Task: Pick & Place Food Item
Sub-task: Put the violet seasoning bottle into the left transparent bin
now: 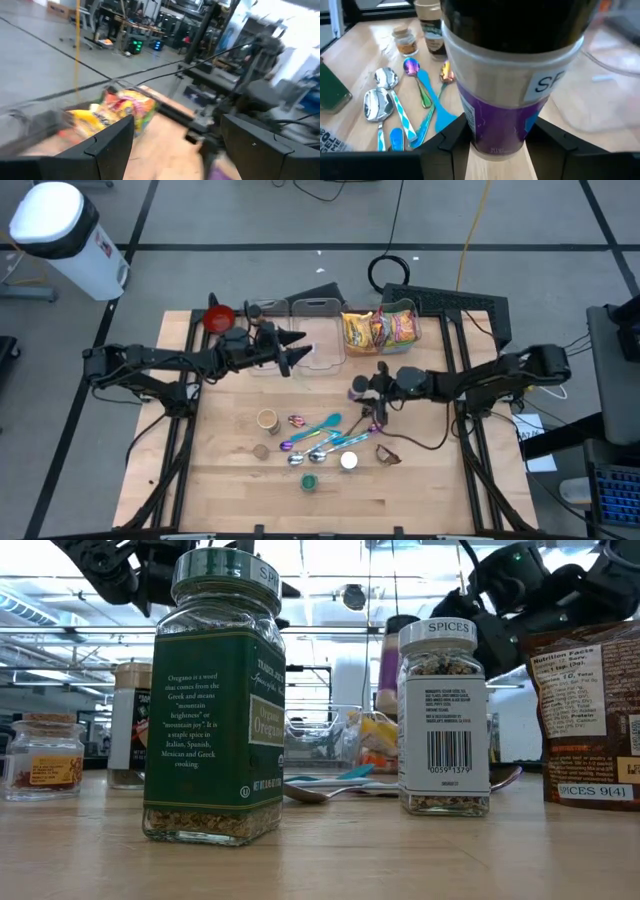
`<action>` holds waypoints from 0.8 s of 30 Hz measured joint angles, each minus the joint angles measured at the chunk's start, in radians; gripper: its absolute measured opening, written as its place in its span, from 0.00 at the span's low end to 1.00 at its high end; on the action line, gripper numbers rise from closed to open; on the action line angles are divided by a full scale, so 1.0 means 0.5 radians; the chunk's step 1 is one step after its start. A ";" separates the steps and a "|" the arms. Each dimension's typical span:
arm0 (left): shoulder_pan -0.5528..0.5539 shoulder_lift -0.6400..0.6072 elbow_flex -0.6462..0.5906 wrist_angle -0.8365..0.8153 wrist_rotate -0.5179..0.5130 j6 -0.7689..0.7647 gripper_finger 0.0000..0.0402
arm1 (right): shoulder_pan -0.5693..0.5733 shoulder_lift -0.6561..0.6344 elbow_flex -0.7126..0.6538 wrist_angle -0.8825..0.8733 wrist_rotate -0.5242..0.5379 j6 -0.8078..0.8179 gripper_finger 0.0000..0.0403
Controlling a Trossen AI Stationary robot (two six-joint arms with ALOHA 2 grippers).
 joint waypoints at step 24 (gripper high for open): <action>-0.371 0.948 1.385 -1.241 0.055 0.628 0.74 | -0.020 -0.027 -0.002 -0.172 -0.103 0.115 0.36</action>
